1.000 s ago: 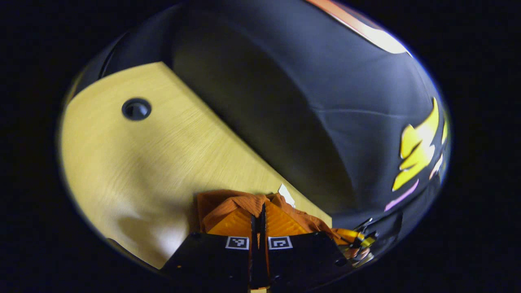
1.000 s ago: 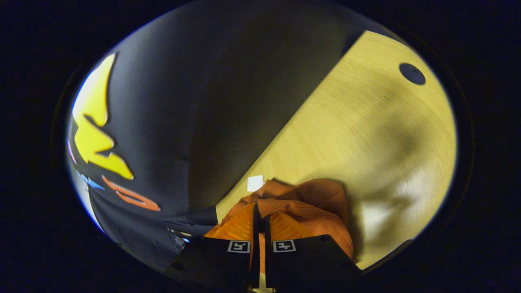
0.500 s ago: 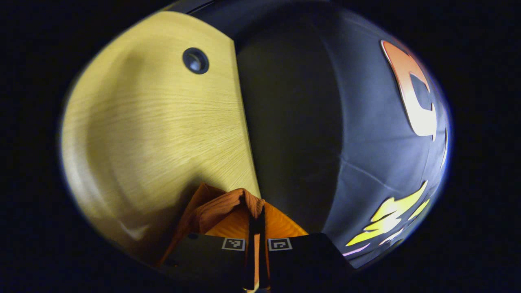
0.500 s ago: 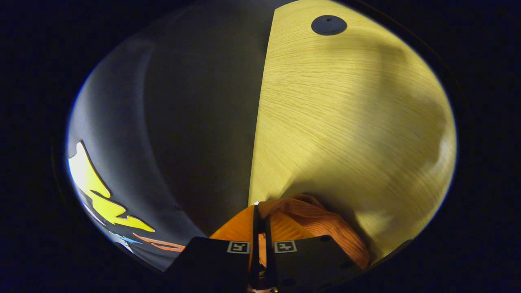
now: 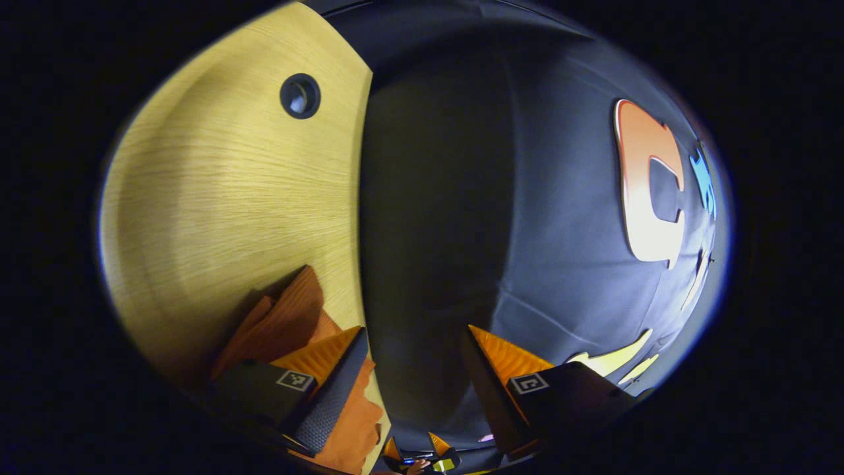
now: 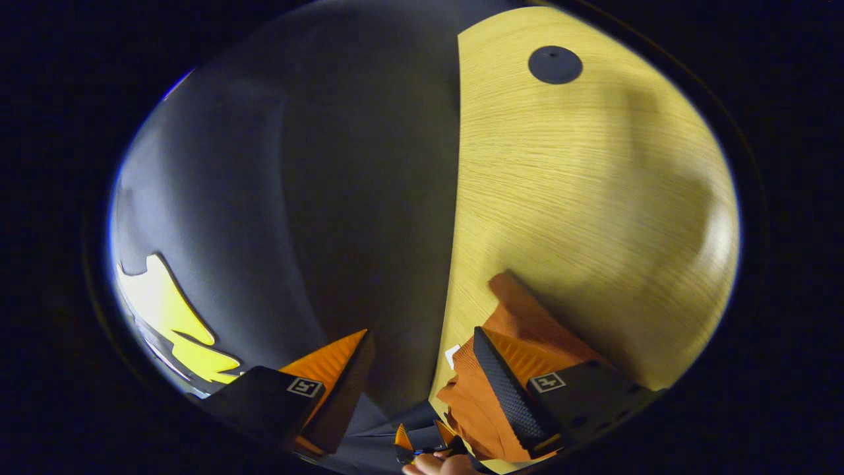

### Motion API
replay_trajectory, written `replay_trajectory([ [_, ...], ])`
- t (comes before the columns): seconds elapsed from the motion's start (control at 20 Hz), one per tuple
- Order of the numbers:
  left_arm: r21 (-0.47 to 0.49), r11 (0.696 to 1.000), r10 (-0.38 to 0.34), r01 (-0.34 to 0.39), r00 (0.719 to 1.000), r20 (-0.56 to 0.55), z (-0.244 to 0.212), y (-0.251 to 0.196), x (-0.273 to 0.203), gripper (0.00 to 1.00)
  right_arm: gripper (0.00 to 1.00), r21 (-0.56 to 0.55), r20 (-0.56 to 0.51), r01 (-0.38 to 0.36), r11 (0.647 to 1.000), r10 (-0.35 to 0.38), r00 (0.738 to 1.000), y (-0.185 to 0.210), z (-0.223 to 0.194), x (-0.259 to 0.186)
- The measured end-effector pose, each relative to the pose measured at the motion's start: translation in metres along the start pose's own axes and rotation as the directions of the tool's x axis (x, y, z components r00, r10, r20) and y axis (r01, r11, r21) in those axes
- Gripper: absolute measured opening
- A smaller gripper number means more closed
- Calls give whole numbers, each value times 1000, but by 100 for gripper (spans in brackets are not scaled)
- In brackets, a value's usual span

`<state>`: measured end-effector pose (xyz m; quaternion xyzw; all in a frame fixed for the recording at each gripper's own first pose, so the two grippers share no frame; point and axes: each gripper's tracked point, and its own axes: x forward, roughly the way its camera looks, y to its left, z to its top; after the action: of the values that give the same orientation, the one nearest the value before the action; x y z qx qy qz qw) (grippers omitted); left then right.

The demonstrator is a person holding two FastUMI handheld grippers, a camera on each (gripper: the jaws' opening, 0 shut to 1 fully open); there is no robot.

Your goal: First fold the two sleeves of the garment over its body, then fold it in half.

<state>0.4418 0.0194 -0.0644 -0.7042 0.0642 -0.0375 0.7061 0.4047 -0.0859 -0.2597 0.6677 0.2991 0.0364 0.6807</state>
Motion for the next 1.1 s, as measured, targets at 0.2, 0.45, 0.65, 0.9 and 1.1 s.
replay_trajectory([
  [0.2,345,932,138,-113,989,-50,-21,-13,-20,97,97,-415,78,227,881,-214,974,-7,-15,-14],
  [0.45,719,684,116,-122,992,59,-17,-112,-73,97,97,-833,254,301,464,-163,953,57,-41,-59],
  [0.65,883,430,106,-191,981,161,-34,-170,-123,98,92,-910,361,347,226,20,932,119,-95,-119],
  [0.9,945,173,82,-276,961,265,-55,-200,-179,98,96,-869,492,487,93,270,827,171,-154,-201],
  [1.1,963,73,7,-258,966,259,-78,-220,-217,97,92,-821,537,571,21,366,760,174,-184,-251],
])
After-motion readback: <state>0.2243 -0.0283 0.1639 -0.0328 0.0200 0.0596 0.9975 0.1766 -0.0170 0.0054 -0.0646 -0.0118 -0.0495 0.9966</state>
